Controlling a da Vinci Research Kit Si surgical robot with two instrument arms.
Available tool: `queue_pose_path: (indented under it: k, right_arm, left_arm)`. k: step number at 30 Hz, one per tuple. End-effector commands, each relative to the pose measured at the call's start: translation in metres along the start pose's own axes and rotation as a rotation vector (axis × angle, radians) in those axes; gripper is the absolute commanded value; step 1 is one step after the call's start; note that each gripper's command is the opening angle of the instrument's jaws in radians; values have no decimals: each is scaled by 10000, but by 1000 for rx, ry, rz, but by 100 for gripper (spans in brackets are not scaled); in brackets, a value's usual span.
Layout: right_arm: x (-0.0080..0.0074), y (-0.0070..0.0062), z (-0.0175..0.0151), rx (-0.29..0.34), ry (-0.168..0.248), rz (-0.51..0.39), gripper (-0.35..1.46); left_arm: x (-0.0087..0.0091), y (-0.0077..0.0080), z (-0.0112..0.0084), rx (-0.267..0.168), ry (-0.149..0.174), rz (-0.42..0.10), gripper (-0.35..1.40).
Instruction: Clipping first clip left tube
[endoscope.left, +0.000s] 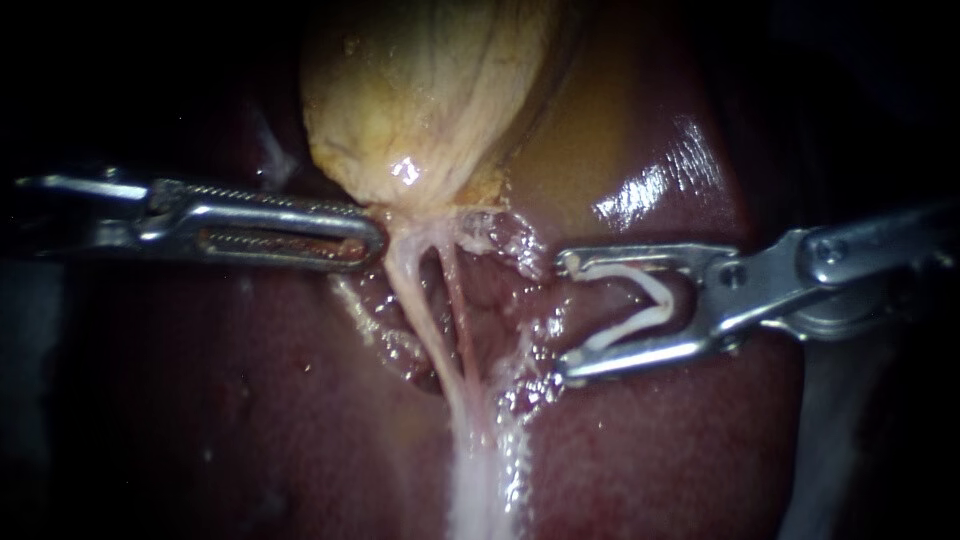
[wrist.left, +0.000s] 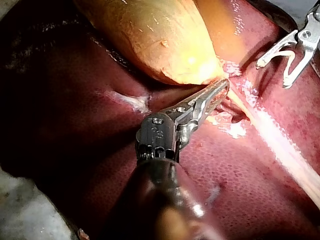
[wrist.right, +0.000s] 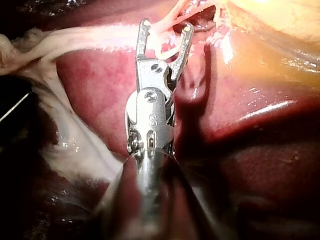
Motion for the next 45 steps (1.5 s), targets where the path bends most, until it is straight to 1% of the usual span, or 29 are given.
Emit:
queue_pose_path:
  k: [1,10,23,28,32,34,45]
  right_arm:
    - [-3,0,7,3,-1,-6,50]
    - [-24,-3,50,33,-2,5,50]
    - [-49,4,76,49,-4,25,49]
    - [-57,0,90,68,-8,33,49]
    - [-66,-4,103,82,-25,45,49]
    - [-69,-6,108,90,-26,47,49]
    - [-82,-11,129,115,-34,70,49]
  left_arm:
    - [0,1,0,1,0,0,-35]
    - [1,2,3,2,1,-1,-35]
    - [1,6,3,2,1,5,-35]
    - [2,9,4,3,2,10,-35]
    - [2,9,4,3,2,10,-35]
    - [2,9,4,3,2,10,-35]
    - [3,9,6,4,2,10,-35]
